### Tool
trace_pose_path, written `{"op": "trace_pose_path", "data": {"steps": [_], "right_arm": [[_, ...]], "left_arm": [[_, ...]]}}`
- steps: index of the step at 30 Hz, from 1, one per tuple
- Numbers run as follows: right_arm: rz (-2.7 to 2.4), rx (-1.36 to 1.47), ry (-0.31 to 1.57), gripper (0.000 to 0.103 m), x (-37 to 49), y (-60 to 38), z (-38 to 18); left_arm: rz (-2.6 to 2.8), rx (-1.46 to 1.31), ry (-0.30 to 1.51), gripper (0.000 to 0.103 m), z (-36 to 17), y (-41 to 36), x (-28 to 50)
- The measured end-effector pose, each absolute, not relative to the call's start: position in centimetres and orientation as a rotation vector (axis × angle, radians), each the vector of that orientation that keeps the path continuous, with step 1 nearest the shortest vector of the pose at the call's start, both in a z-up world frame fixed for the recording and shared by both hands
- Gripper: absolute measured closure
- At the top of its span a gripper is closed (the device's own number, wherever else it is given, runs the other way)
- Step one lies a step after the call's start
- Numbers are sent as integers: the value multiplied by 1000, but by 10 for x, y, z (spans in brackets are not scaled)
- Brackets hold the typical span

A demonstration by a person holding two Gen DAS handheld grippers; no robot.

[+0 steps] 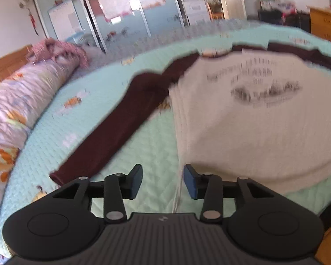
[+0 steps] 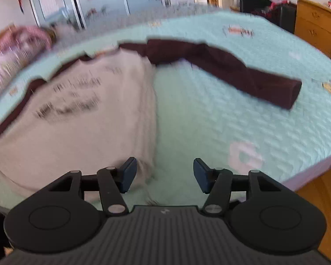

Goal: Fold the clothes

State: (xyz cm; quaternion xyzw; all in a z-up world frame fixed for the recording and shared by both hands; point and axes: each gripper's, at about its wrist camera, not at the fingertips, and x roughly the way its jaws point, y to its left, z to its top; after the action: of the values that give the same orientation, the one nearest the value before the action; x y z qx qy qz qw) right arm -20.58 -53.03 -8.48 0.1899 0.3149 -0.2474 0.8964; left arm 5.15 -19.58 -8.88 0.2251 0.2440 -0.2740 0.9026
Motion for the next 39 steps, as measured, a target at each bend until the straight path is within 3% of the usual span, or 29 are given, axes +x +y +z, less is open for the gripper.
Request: {"op": "trace_pose_path", "data": {"steps": [2, 3, 4, 6, 11, 18, 25, 39], "right_arm": [[-484, 363, 592, 42, -194, -522, -72], [-468, 345, 572, 36, -185, -518, -68], [-452, 324, 573, 31, -175, -514, -69], [-422, 281, 583, 30, -153, -506, -73], [-416, 321, 838, 31, -125, -515, -132], [-367, 373, 817, 31, -162, -517, -123], [-474, 449, 604, 30, -179, -535, -99], [-817, 1310, 136, 27, -279, -681, -158]], "left_arm": [[-572, 448, 447, 47, -76, -202, 44], [-576, 448, 426, 44, -71, -205, 41], [-583, 446, 414, 42, -68, -209, 38], [-604, 434, 414, 40, -66, -215, 37], [-643, 429, 460, 39, -81, -228, 36], [-674, 459, 590, 39, -131, -241, 43], [-676, 441, 589, 39, -122, -239, 41], [-707, 417, 582, 39, -109, -243, 27]]}}
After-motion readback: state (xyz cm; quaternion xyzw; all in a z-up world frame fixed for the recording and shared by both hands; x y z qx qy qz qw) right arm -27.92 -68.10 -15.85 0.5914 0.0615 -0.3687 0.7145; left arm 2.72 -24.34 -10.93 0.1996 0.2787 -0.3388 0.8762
